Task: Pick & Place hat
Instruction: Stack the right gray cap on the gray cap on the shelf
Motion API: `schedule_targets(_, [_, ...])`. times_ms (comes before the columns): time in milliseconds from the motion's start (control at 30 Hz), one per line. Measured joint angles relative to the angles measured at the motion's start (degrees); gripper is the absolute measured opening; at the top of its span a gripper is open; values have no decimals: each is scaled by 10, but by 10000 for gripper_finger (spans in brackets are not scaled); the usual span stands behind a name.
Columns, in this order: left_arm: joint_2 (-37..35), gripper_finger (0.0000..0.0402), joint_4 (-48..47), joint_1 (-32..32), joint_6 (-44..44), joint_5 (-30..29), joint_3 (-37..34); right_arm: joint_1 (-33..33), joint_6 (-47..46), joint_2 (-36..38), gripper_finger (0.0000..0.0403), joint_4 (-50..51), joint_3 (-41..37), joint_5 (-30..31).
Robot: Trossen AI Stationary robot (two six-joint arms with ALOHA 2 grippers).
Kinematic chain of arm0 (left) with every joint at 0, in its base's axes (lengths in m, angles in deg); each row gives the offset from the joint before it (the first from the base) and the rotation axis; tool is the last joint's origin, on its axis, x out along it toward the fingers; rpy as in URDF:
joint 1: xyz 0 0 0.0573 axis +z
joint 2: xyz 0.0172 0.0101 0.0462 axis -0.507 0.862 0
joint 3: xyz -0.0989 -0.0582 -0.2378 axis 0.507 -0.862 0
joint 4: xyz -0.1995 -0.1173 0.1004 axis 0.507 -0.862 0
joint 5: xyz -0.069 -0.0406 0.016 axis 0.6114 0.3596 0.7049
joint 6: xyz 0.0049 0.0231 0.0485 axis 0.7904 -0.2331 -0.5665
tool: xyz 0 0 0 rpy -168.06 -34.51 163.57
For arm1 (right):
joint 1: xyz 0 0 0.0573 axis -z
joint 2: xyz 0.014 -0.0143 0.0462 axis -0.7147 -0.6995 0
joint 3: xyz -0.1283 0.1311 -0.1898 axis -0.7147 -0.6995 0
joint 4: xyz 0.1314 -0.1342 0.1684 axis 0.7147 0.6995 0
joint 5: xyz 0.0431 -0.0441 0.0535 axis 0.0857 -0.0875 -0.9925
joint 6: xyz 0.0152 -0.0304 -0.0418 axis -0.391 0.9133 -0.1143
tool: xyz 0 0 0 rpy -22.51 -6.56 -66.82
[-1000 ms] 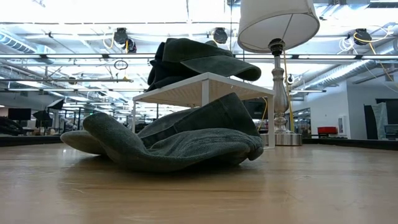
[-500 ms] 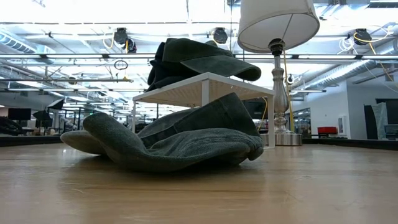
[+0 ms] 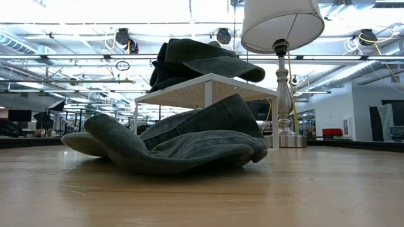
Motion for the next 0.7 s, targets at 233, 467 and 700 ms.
schedule_targets(233, [0,269,6,-1,-11,-23,0,4,4,6,6,0,0,-1])
schedule_targets(467, [0,263,13,-1,6,-25,0,13,2,6,6,-4,0,2])
schedule_targets(700, [0,153,13,-1,12,-25,0,13,2,6,6,-9,0,17])
